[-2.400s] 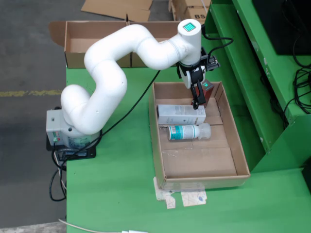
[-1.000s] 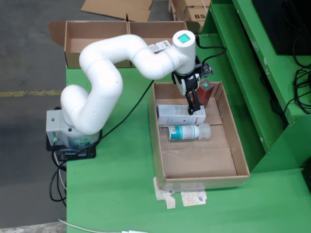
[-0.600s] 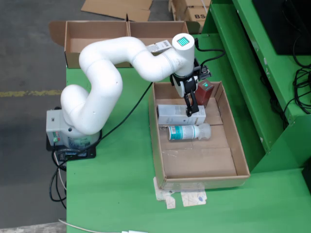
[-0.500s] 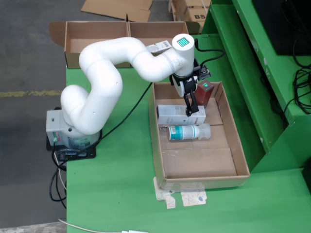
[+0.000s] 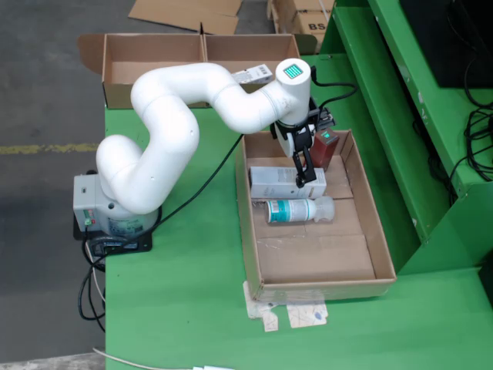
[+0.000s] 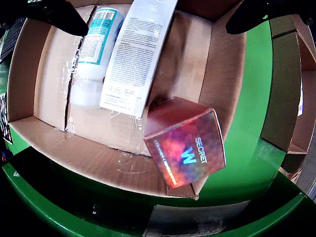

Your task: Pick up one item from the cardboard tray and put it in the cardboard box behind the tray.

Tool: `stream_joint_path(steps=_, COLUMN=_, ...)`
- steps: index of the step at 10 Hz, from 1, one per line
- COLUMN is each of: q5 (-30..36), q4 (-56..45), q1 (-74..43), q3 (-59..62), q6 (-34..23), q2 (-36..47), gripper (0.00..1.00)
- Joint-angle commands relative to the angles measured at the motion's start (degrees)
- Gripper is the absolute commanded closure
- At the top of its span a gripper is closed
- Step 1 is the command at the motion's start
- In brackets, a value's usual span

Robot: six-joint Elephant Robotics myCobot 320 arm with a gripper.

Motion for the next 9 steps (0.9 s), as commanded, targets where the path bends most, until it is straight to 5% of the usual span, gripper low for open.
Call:
stream_joint_path(steps=1, q5=0.2, q4=1.9, q1=0.2, q3=1.9, q6=-0.5, q2=-0.7, gripper=0.00)
stream_joint_path(steps=9, q5=1.4, q4=3.5, q1=-1.1, q3=4.9, q6=-0.3, q2=-8.5, gripper=0.00)
